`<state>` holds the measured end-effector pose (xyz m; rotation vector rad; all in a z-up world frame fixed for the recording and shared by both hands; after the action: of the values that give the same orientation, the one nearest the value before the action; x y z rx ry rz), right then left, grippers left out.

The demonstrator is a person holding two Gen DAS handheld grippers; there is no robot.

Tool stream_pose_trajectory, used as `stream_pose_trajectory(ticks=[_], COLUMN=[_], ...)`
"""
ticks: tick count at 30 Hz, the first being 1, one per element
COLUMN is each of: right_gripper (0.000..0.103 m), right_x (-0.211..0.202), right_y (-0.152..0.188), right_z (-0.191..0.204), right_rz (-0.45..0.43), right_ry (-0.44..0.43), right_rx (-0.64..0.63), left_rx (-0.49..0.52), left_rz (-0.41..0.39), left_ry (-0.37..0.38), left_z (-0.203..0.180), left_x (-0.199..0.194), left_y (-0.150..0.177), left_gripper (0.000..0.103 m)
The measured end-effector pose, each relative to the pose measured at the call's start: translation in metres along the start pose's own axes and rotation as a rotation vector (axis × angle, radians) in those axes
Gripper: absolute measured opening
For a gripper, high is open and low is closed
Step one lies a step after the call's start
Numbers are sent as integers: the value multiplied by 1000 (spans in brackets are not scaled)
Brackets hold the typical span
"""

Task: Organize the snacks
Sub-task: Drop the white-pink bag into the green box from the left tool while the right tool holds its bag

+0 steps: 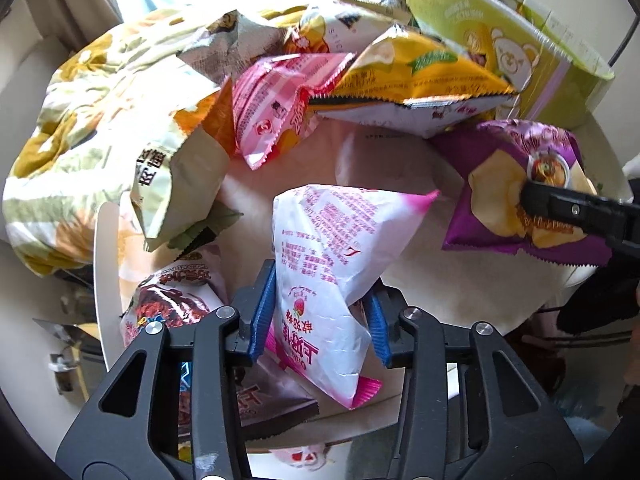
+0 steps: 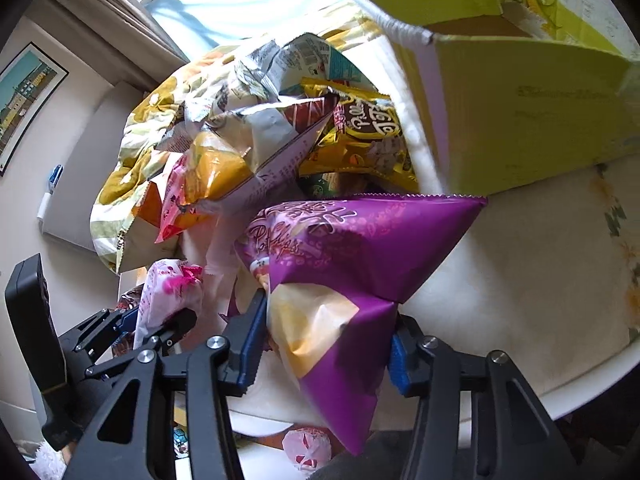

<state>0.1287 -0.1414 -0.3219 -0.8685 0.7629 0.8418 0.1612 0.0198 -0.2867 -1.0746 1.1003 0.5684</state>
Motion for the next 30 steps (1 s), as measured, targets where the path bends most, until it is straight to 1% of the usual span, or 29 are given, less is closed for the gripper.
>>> stream_pose_trajectory(ticks=[5,8,10,12,15,18,21,24,28,29,30], right_gripper=[47,47,47,47,47,47,47,47,47,47,47], right_x=[-21,-39,-50,-63,-86,-111,-130,-146,-159,-162,-164], right_y=[4,5,5,3,-2,-15,-36,-67,-111,-126,-134], right_z=[8,13,16,20,25,26,20,10,-11,-18,-24], right_rz=[-29,-60,-77,-94,-128,-163,-200,-246,-277,-283,-289], right_ry=[18,30,35,34,18,4,-7,-5,-19,-15,-11], right_rx=[-21,-37,-44,-50,-68,-78,-92,-120,-136,-143,-147], left_rx=[-26,-48,-60,-76,-86,-91,-79,-75,-73,-69,-66], left_rz=[-41,-70,-84,-115,-156,-196,-243,-282,-322,-328,-334], left_ry=[31,54,69,90,101,117,112,103,108,107,106], left_z=[5,2,-6,-7,-12,-18,-33,-51,-78,-86,-94], left_x=[-17,-32,-42,-59,-82,-101,-114,-119,-119,-117,-114], left_y=[0,1,0,-7,-21,-46,-77,-112,-163,-177,-191], left_gripper=[36,36,36,36,36,36,36,36,36,36,36])
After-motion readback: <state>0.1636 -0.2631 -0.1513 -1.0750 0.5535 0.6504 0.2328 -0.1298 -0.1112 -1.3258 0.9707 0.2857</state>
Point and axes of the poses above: each gripper's, at about its wrist camera, not at the fingertips, and x roughly the way its jaws point, z to its left, y to its underside, the point moved 1 cm from there along x, roughly the way its jaws point, and after that the axes turned 4 degrees about x, right-handed, at the moved point
